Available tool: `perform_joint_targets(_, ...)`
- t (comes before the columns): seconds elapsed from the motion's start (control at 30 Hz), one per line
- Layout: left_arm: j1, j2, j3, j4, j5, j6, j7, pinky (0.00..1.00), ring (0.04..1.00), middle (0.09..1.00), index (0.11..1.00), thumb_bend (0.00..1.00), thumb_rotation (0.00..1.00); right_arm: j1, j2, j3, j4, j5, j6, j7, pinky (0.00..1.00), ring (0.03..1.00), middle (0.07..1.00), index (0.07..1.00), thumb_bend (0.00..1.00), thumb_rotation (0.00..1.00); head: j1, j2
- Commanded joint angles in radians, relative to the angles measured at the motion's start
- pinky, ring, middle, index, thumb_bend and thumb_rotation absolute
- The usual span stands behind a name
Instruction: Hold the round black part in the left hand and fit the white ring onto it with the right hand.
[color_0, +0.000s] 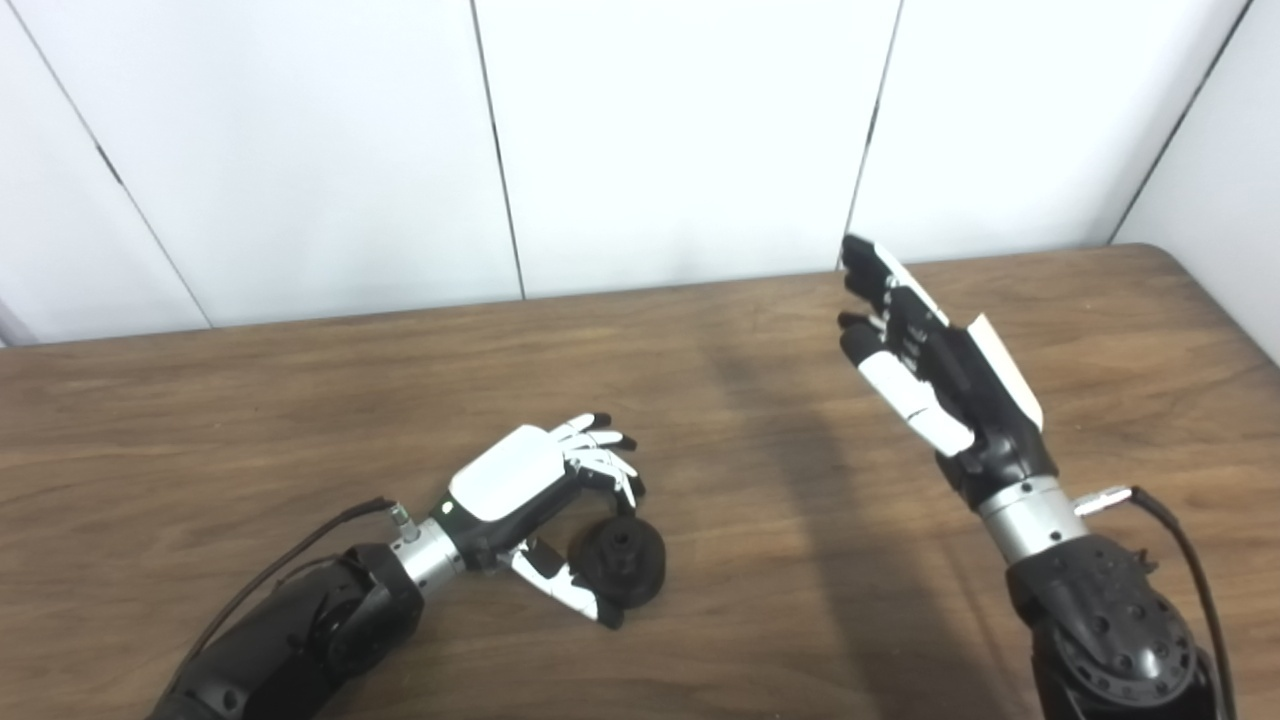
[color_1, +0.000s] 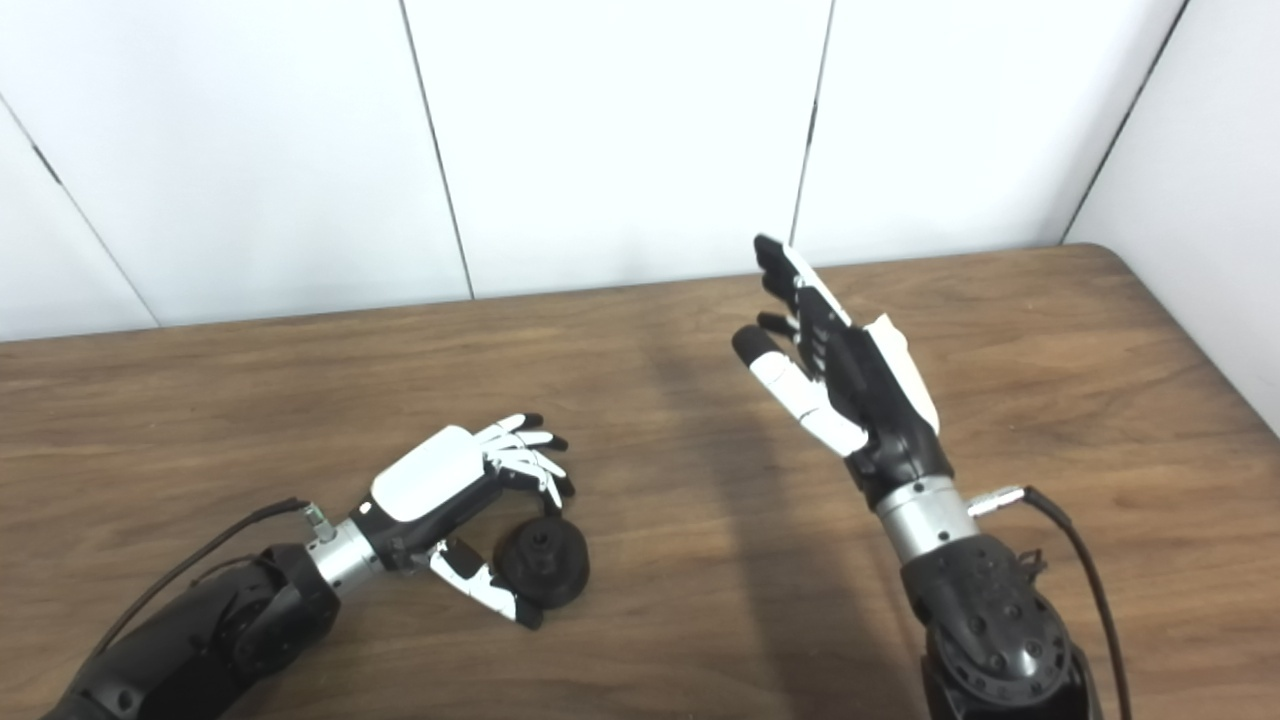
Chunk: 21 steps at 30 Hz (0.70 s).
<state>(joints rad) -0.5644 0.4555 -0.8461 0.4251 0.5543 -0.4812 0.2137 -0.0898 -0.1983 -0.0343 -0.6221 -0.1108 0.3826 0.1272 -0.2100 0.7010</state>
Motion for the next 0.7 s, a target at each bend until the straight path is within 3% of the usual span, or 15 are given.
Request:
perform_joint_targets(0.0,-0.024,0.021,-0.039,0.057,0.042,0.011,-0.009,0.98,0.872,0.716,0.483,0.52,0.05,-0.028,-0.017,-0.006,-0.047,0.0,0.001,0.004,0.87,0.954,0.965,0.933,0.5,0.77,-0.001,0.001)
perform_joint_targets(0.23,-0.043,0.021,-0.09,0.1,0.035,0.011,0.032,0.98,0.877,0.722,0.483,0.52,0.05,-0.038,-0.052,-0.02,-0.084,-0.016,0.04,0.006,0.85,0.938,0.949,0.926,0.47,0.75,-0.02,-0.002)
perform_joint_targets(0.37,-0.041,0.016,-0.099,0.108,0.04,0.011,0.038,0.98,0.88,0.725,0.483,0.52,0.05,-0.047,-0.101,-0.025,-0.077,-0.11,0.057,-0.002,0.8,0.899,0.918,0.905,0.51,0.73,-0.027,-0.008)
perform_joint_targets(0.5,-0.042,0.008,-0.105,0.118,0.042,0.011,0.05,0.97,0.878,0.725,0.483,0.52,0.05,-0.051,-0.139,-0.046,-0.055,-0.142,0.045,-0.004,0.83,0.891,0.9,0.887,0.45,0.56,-0.027,-0.013)
perform_joint_targets(0.63,-0.043,0.001,-0.109,0.129,0.037,0.011,0.059,0.98,0.879,0.726,0.483,0.52,0.05,-0.064,-0.169,-0.074,-0.008,-0.166,0.038,-0.014,0.85,0.899,0.907,0.881,0.46,0.36,-0.036,-0.019)
perform_joint_targets(0.67,-0.043,0.0,-0.11,0.132,0.038,0.011,0.06,0.98,0.881,0.727,0.483,0.52,0.05,-0.069,-0.18,-0.075,0.009,-0.19,0.033,-0.017,0.83,0.891,0.902,0.876,0.48,0.35,-0.043,-0.02)
